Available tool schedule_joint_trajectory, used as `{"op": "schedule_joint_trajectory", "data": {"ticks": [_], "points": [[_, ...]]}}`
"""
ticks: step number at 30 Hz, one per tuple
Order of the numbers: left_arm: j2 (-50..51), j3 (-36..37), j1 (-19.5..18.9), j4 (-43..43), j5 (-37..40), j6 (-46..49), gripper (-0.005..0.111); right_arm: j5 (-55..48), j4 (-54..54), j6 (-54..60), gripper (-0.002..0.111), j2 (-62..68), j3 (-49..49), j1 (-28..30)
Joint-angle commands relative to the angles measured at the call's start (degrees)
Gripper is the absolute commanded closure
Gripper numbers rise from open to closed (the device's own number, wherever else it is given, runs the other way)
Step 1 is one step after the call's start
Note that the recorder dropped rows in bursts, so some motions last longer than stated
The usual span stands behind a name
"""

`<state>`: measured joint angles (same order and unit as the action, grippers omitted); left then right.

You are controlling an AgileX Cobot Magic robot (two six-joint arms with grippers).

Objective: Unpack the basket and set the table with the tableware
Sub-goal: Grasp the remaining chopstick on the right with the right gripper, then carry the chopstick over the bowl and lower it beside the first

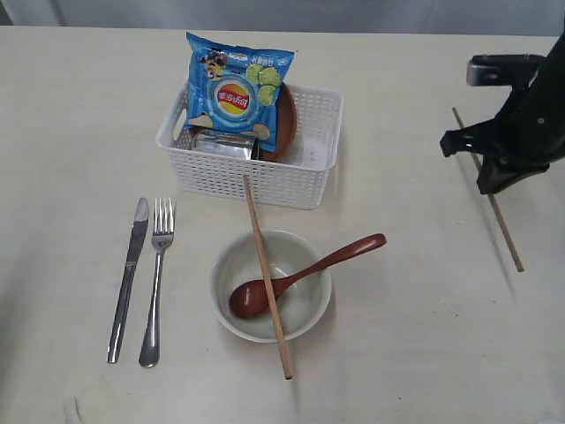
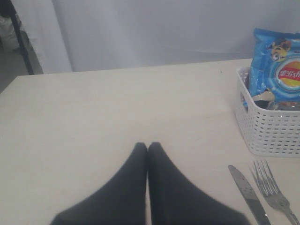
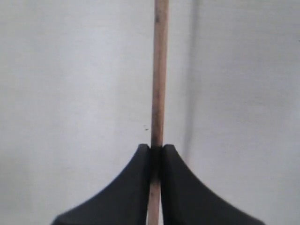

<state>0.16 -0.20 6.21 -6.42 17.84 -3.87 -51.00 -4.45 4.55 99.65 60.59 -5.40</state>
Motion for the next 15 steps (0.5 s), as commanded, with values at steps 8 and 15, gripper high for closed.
{"op": "schedule_joint_trajectory", "data": {"ticks": [8,15], "points": [[-0.16,0.2,0.37,0.66,-0.41,0.0,0.107,-11.35,-14.91,7.31,0.109,-13.65,-0.01,-7.77],[-0.16,0.2,0.37,0.66,-0.41,0.0,0.107,-12.56,-21.12,4.63,0.109,-14.55,-0.2,-21.49]]}}
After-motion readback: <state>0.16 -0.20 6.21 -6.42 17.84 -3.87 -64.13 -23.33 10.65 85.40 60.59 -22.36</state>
